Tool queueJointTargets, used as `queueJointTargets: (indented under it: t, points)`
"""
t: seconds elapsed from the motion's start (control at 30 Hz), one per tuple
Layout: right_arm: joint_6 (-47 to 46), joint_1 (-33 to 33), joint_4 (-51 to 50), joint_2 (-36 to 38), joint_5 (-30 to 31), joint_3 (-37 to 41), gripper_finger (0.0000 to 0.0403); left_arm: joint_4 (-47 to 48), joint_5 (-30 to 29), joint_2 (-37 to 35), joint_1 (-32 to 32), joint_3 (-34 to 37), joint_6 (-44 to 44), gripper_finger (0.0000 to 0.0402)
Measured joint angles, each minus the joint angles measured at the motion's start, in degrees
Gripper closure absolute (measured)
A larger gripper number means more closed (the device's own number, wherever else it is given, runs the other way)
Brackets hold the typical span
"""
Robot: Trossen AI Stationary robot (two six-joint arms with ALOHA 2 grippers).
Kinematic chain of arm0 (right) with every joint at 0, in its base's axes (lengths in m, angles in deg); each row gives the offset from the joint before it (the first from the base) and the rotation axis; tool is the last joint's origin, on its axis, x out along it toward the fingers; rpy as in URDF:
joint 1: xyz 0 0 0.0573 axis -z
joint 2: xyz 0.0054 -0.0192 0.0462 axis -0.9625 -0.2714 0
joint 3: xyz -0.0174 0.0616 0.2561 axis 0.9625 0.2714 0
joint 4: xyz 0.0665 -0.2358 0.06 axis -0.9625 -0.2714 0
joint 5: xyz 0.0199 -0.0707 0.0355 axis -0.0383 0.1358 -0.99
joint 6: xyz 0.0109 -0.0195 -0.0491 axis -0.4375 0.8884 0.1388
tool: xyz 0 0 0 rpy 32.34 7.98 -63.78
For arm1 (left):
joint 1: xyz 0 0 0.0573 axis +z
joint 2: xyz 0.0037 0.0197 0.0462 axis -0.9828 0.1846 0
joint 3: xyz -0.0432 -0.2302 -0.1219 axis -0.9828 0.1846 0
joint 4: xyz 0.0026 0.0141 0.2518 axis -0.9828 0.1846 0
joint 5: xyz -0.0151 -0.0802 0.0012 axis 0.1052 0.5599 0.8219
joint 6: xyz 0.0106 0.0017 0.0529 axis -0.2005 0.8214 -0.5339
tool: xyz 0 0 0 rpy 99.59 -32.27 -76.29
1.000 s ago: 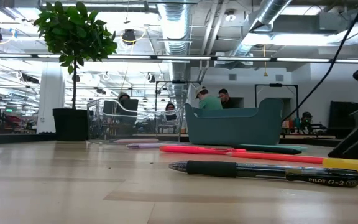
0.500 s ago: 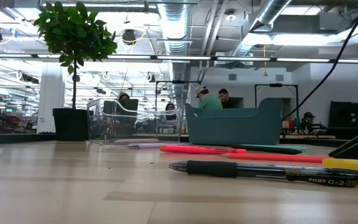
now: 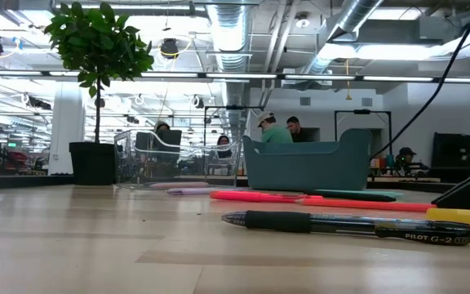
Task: Sort pens & pencils
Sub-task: Put the orange colored pencil into the blue bin
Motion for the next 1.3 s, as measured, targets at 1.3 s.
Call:
queueJointTargets:
  t: [1.3]
  points:
    - [60.9,61.7,-20.8,60.4,-31.6,-0.4,0.0373,-6.1,0.6,0.0,0.0,0.0,3.2,0.0228]
